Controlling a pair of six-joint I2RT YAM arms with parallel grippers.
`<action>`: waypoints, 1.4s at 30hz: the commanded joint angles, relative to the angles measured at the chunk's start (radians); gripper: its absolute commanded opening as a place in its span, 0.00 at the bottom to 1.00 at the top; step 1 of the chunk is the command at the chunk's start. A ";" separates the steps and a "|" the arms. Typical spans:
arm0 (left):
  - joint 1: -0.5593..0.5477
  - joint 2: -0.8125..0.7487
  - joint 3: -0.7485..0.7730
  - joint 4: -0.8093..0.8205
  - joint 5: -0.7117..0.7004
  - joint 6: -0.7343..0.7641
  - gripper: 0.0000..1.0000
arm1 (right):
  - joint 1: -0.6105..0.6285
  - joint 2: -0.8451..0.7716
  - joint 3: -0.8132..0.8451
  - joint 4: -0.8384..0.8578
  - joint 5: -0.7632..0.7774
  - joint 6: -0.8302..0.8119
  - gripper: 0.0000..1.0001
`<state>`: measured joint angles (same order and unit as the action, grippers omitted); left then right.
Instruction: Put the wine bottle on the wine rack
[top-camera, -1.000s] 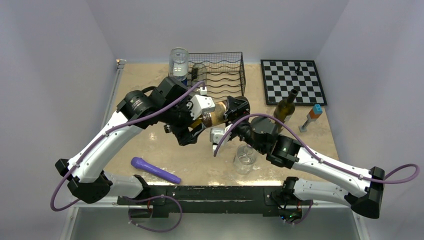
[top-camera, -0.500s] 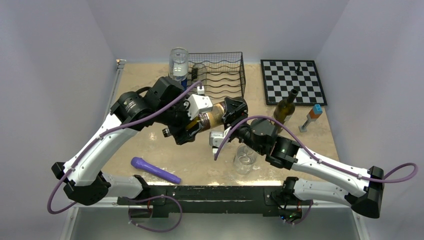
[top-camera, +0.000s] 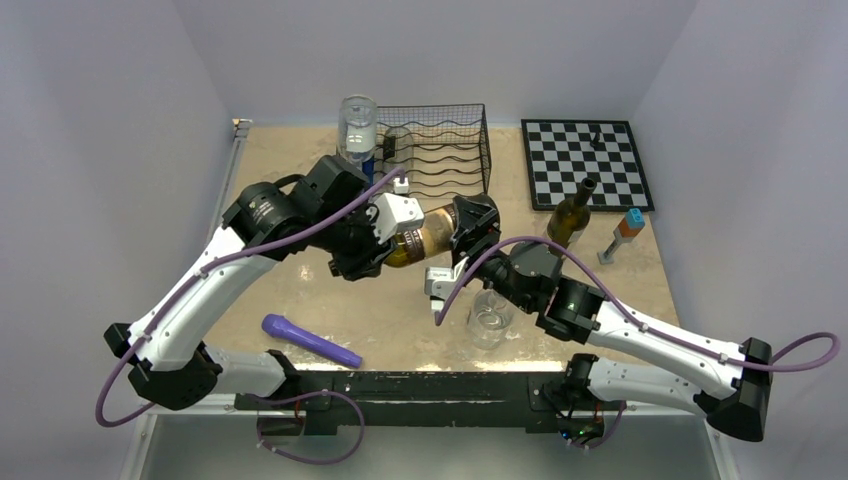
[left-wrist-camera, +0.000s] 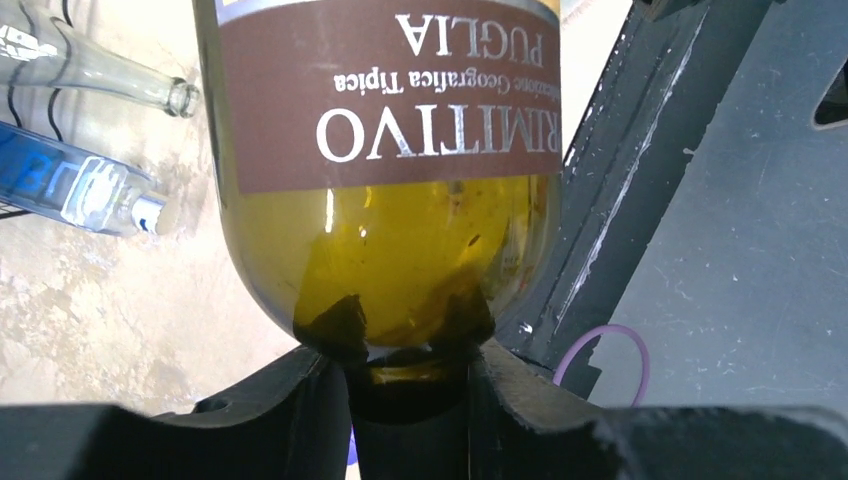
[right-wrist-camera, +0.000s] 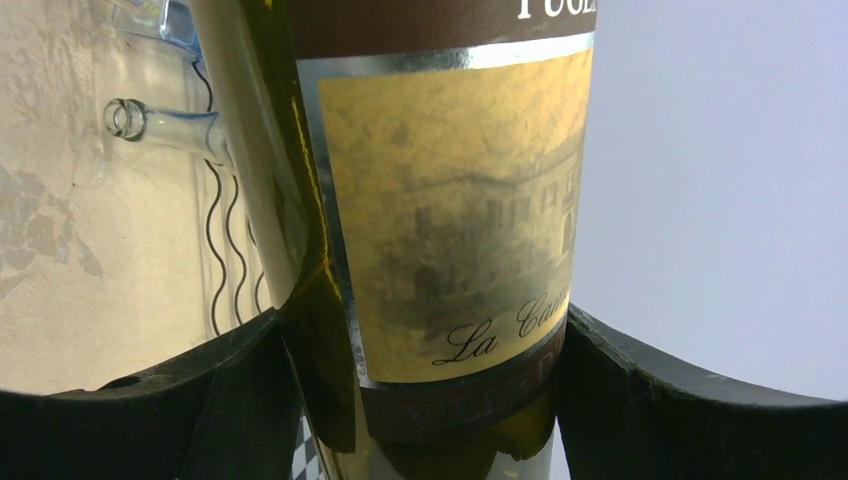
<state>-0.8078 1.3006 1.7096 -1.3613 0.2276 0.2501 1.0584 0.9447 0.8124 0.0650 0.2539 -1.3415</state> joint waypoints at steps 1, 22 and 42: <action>-0.005 0.013 0.018 0.009 0.064 0.032 0.38 | 0.007 -0.053 0.015 0.202 -0.022 -0.025 0.00; -0.008 0.066 -0.016 0.014 0.068 -0.001 0.55 | 0.010 -0.101 0.108 0.121 -0.082 0.210 0.00; -0.013 -0.010 -0.138 0.182 -0.035 -0.023 0.00 | 0.014 -0.110 0.063 0.082 -0.058 0.145 0.43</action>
<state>-0.8085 1.3407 1.6581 -1.3621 0.2562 0.2447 1.0554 0.8703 0.8165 -0.1165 0.2211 -1.2068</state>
